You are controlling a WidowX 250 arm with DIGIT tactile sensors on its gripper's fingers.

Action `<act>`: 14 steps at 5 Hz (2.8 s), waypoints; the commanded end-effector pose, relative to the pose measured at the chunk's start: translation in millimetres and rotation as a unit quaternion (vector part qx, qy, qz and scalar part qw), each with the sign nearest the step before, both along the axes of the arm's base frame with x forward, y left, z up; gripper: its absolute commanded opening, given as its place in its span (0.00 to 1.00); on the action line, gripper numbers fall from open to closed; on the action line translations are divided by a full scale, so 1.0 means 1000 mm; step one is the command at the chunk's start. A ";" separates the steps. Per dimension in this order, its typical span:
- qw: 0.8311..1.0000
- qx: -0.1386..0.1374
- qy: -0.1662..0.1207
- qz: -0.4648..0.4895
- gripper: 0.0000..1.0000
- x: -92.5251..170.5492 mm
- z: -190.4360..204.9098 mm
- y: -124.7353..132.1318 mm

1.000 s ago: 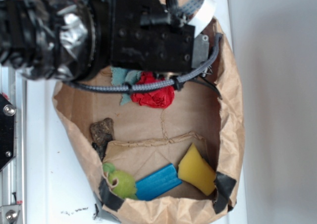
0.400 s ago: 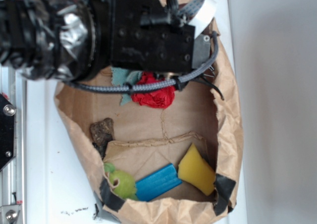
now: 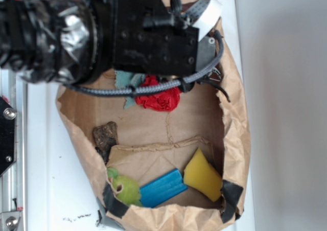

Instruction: Grab the blue cloth.

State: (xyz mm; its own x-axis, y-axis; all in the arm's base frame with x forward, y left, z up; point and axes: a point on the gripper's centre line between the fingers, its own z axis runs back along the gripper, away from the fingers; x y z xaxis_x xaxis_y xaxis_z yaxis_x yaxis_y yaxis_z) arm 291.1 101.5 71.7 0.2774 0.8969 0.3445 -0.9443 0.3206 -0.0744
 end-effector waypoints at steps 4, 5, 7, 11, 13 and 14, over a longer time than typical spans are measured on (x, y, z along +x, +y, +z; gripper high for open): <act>0.994 -0.067 -0.037 -0.080 0.00 -0.011 0.064 -0.002; 0.990 -0.078 -0.040 -0.112 0.00 -0.013 0.077 -0.005; 0.980 -0.081 -0.039 -0.175 0.00 -0.024 0.087 -0.009; 0.932 -0.094 -0.023 -0.349 0.00 -0.021 0.113 -0.024; 0.905 -0.047 0.029 -0.422 0.00 -0.040 0.127 -0.038; 0.891 -0.017 0.040 -0.451 0.00 -0.048 0.140 -0.042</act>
